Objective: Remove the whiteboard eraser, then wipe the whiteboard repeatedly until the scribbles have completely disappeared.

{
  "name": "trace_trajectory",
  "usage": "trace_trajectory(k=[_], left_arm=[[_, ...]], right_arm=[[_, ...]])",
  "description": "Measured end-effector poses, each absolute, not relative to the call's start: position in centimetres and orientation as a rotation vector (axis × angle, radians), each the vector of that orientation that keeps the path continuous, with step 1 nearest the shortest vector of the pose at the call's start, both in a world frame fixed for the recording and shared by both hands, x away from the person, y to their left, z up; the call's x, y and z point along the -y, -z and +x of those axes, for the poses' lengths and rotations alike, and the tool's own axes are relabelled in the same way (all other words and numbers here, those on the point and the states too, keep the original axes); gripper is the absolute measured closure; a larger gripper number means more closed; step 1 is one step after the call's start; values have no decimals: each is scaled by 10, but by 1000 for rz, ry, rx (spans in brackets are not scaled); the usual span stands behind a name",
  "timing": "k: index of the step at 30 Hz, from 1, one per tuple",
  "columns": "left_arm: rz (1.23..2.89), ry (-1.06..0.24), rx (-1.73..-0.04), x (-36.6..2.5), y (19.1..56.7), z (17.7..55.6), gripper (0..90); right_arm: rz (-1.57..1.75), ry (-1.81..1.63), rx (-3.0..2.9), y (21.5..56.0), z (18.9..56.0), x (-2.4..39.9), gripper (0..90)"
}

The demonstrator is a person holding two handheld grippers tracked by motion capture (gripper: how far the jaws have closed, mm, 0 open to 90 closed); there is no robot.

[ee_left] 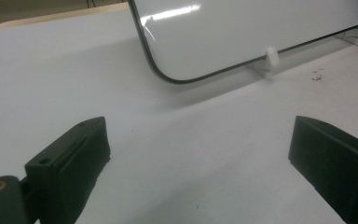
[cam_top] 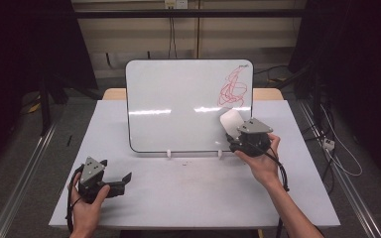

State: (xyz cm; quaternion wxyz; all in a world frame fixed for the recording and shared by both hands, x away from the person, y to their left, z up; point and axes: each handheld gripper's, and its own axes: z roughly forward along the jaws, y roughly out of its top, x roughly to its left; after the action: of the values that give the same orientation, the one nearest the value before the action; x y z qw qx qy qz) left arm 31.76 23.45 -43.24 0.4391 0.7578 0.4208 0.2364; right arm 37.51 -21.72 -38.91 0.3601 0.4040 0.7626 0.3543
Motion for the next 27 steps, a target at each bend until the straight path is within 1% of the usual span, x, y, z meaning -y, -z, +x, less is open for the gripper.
trace_trajectory(k=[10,18,27], left_arm=[[1876,-574,-1058,-236,433,319,50],[1867,-565,-1067,-240,435,321,50],[1875,-558,-1032,-235,433,318,50]], right_arm=[[1026,-936,-1937,379,371,218,312],[1001,-940,-1913,370,375,217,312],[976,-945,-1889,360,386,208,312]])
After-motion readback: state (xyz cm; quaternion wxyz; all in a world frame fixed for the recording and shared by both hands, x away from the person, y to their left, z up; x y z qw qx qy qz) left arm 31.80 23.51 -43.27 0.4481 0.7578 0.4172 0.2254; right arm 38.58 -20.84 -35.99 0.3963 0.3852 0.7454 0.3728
